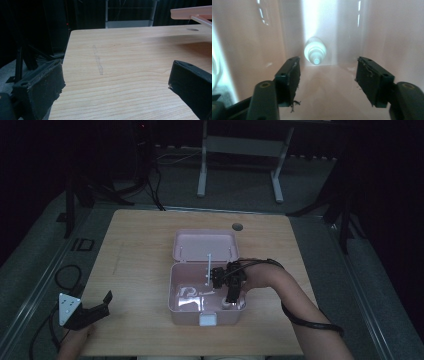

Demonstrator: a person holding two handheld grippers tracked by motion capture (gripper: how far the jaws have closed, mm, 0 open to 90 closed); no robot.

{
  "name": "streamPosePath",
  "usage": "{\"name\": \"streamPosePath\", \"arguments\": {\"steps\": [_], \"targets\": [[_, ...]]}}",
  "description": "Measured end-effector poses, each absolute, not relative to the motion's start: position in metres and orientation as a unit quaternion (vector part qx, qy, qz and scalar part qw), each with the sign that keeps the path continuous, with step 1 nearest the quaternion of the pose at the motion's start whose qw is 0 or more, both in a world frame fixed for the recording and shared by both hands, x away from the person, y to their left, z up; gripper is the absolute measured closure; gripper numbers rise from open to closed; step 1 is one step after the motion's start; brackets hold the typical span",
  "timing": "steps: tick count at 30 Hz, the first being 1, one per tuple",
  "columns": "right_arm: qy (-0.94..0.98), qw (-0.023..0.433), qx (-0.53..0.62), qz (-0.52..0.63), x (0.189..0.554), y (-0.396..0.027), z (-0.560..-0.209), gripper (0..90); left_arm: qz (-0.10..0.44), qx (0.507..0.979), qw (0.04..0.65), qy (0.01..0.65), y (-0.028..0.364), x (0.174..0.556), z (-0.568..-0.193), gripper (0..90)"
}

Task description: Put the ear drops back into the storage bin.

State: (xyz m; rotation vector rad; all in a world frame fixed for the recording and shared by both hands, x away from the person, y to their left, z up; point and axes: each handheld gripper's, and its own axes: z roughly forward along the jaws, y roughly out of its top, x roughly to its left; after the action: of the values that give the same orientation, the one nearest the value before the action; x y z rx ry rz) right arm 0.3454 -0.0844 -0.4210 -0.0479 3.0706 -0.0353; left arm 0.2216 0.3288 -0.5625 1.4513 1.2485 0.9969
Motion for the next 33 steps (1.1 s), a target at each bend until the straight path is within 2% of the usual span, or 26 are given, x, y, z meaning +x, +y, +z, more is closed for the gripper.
{"name": "streamPosePath", "arguments": {"steps": [6, 23, 33], "targets": [[0.999, 0.033, -0.023, 0.017, 0.344, -0.092, -0.403, 21.1, 0.407, 0.592, 0.473, 0.510, 0.329, 0.222, -0.563, 0.4], [0.998, 0.045, 0.015, 0.045, 0.349, -0.131, -0.380, 18.9, 0.408, 0.593, 0.471, 0.510, 0.329, 0.222, -0.562, 0.4], [0.996, 0.050, 0.044, 0.054, 0.352, -0.164, -0.383, 19.2, 0.408, 0.593, 0.471, 0.511, 0.329, 0.222, -0.562, 0.4]]}}
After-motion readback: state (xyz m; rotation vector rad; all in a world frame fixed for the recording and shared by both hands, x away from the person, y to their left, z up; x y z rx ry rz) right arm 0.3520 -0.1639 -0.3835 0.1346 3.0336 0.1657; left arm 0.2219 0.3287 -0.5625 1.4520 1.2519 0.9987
